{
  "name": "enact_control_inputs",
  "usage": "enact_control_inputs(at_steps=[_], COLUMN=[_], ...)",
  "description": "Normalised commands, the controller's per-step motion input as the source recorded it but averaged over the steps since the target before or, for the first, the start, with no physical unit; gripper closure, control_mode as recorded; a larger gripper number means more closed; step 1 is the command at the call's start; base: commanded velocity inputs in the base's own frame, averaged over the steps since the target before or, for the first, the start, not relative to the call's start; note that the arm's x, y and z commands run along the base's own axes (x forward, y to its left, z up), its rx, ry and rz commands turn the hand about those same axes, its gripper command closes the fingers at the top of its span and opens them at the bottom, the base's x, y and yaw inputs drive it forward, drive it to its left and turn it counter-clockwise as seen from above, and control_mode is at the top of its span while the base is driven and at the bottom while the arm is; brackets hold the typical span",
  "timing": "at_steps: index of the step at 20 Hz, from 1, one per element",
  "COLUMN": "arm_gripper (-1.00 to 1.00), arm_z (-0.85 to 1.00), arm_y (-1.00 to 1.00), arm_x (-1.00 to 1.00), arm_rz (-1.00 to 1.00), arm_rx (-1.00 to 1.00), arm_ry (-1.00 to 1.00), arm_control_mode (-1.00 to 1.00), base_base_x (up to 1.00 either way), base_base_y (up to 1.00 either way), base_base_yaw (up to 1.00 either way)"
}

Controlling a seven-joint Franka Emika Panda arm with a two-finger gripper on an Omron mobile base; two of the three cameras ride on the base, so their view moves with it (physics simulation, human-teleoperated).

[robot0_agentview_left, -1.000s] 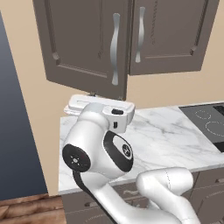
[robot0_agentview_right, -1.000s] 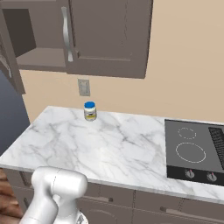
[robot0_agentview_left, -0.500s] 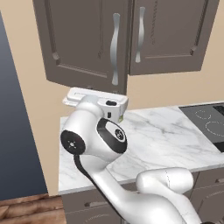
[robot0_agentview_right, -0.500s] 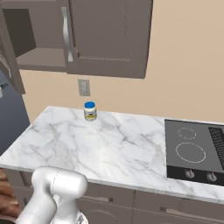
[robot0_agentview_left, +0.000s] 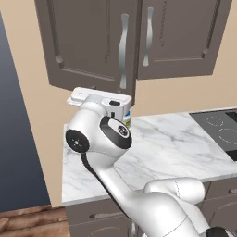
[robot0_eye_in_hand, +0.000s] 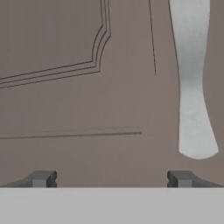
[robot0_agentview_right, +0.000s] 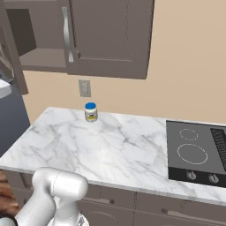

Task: Close all open cabinet doors.

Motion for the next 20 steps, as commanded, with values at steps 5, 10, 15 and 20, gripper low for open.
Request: enact_control_inputs(at_steps=[5, 10, 15, 20], arm_gripper=[-1.0, -1.0, -1.0, -1.0], arm_z=[-0.02, -0.01, -0.03, -0.03], arm_y=[-0.09, -0.27, -0.37, -0.34], arm_x=[0.32, 0.29, 0.31, 0.38], arm_rz=[0.0, 0.01, 0.06, 0.07], arm_rx=[0.0, 0.0, 0.0, 0.0], arm_ry=[-0.01, -0.02, -0.01, -0.01], arm_control_mode=[-1.0, -1.0, -1.0, -1.0], base_base_x=[0.0, 0.0, 0.0, 0.0], base_base_y=[0.0, 0.0, 0.0, 0.0], base_base_yaw=[0.0, 0.0, 0.0, 0.0])
